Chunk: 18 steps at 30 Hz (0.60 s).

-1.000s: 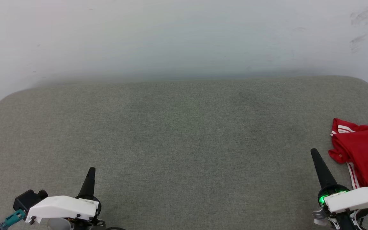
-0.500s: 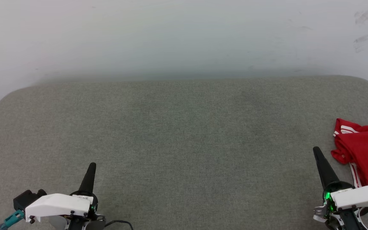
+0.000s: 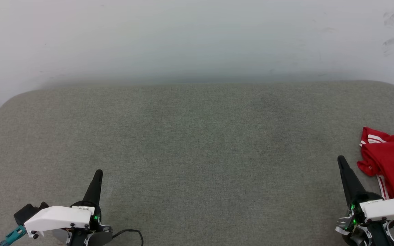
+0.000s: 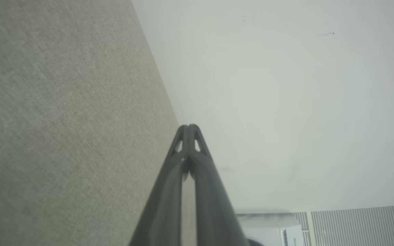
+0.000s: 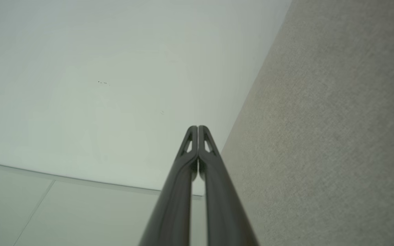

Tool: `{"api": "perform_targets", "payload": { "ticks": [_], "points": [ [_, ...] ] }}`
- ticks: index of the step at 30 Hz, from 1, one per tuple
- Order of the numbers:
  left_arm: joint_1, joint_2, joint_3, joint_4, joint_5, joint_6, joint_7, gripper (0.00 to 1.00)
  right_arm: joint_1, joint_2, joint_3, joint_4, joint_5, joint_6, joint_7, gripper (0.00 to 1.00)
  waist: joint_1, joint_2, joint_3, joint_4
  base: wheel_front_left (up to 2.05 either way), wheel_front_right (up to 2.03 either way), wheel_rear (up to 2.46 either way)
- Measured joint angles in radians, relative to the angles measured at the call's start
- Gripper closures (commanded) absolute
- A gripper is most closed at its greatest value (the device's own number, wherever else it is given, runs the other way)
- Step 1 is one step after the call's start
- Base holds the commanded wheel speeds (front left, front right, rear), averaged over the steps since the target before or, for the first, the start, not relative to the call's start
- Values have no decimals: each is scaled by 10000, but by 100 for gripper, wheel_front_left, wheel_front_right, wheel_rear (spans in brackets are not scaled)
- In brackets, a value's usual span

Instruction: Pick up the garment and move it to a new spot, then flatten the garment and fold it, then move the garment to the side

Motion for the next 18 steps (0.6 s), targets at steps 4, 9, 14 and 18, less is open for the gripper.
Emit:
{"api": "perform_targets", "payload": {
  "ticks": [4, 9, 14, 18],
  "points": [
    [-35, -88, 86, 42, -244, -98, 86, 100, -74, 2, -21, 67, 318, 0, 8, 100, 0, 0, 15, 24, 0, 0, 0],
    [-127, -180, 213, 96, -539, -198, 176, 100, -139, 4, -52, 163, 690, 0, 10, 100, 0, 0, 32, 54, 0, 0, 0],
    [-174, -251, 336, 153, -823, -359, 263, 100, -175, 8, -82, 261, 1055, 0, 42, 100, 0, 0, 51, 84, 0, 0, 0],
    [-201, -307, 416, 188, -1035, -447, 347, 100, -212, 10, -111, 337, 1331, 0, 44, 100, 0, 0, 65, 108, 0, 0, 0]
  ]
}}
